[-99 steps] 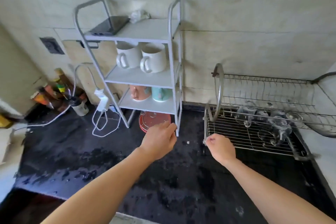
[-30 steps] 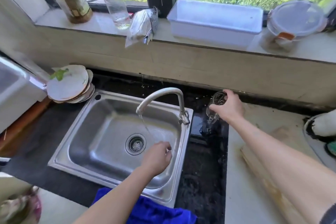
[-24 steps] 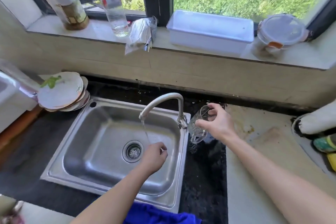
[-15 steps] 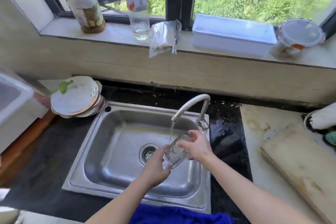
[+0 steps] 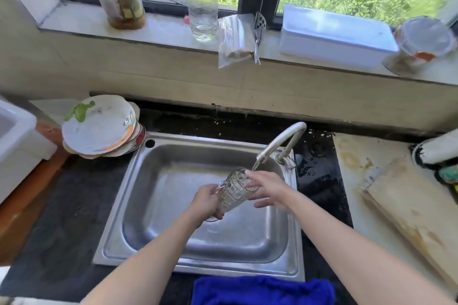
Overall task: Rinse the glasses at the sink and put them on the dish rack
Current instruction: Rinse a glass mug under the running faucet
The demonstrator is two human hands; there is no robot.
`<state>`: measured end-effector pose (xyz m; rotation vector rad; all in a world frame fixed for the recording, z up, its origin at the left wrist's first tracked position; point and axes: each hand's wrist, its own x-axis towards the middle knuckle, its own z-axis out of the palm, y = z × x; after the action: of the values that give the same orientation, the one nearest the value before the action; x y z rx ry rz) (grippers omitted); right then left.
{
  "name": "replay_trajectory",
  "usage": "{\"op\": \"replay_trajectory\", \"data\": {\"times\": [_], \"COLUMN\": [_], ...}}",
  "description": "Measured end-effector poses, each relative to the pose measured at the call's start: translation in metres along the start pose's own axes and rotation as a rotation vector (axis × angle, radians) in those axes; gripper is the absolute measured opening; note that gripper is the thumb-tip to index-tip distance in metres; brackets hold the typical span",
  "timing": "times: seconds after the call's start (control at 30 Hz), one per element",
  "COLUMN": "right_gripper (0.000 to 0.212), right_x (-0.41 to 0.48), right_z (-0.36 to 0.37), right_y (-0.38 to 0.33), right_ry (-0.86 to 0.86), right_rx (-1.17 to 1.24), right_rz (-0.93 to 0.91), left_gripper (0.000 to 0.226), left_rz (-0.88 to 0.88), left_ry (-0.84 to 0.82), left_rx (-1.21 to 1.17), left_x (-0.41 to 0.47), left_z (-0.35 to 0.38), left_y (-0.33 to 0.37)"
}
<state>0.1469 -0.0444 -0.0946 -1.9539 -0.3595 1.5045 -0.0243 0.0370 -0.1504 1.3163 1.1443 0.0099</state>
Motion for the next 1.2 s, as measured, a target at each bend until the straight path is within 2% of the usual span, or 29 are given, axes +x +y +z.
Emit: {"op": "replay_trajectory", "data": {"times": [0.13,0.23,0.3,0.4,0.47,0.63,0.73,0.87,0.93,1.0,1.03,1.07,1.13,1.2], "right_gripper": [0.026,0.013,0.015,0.011,0.007,0.014,0.005,0.013,0.015,0.029,0.034,0.034,0.021,0.025], "right_x": [0.012,0.018,0.019,0.018,0.016,0.021,0.020,0.013,0.011,0.009,0.007,0.009,0.012,0.013], "right_z": [-0.013,-0.016,-0.016,-0.012,-0.011,-0.023,-0.026,-0.027,-0.028,-0.030,-0.030,-0.029,-0.028,-0.029], "right_y": [-0.004,-0.007,-0.007,-0.009,-0.012,-0.020,-0.019,-0.015,-0.017,-0.021,-0.024,-0.026,-0.029,-0.030], "right_ry": [-0.010,0.003,0.016,-0.053,-0.106,-0.068,-0.051,-0.037,0.039,0.196,0.223,0.209,0.156,0.136], "right_rx": [-0.147,-0.163,-0.123,-0.081,-0.123,-0.274,-0.277,-0.252,-0.401,-0.638,-0.696,-0.699,-0.687,-0.679], "right_rz": [-0.065,-0.091,-0.096,-0.055,-0.034,-0.149,-0.182,-0.158,-0.220,-0.328,-0.380,-0.423,-0.450,-0.451], "left_gripper": [0.039,0.020,0.011,0.021,0.026,0.025,0.026,0.028,0.028,0.031,0.033,0.034,0.035,0.038], "left_rz": [-0.121,-0.164,-0.219,-0.294,-0.316,-0.335,-0.295,-0.250,-0.266,-0.294,-0.310,-0.323,-0.335,-0.340], "left_ry": [-0.125,-0.084,-0.002,0.040,0.036,-0.055,-0.107,-0.018,-0.019,-0.060,-0.079,-0.106,-0.158,-0.182], "left_rx": [-0.005,-0.095,-0.295,-0.655,-0.739,-0.654,-0.717,-0.783,-0.716,-0.625,-0.602,-0.601,-0.622,-0.650], "left_x": [0.008,0.012,0.009,0.010,0.013,0.017,0.017,0.021,0.021,0.021,0.020,0.020,0.020,0.018], "left_z": [-0.007,-0.006,-0.001,0.009,0.012,0.012,0.018,0.026,0.024,0.019,0.016,0.014,0.010,0.008], "left_y": [0.008,0.007,0.006,0.000,0.000,0.008,0.014,0.017,0.020,0.024,0.027,0.028,0.029,0.027]}}
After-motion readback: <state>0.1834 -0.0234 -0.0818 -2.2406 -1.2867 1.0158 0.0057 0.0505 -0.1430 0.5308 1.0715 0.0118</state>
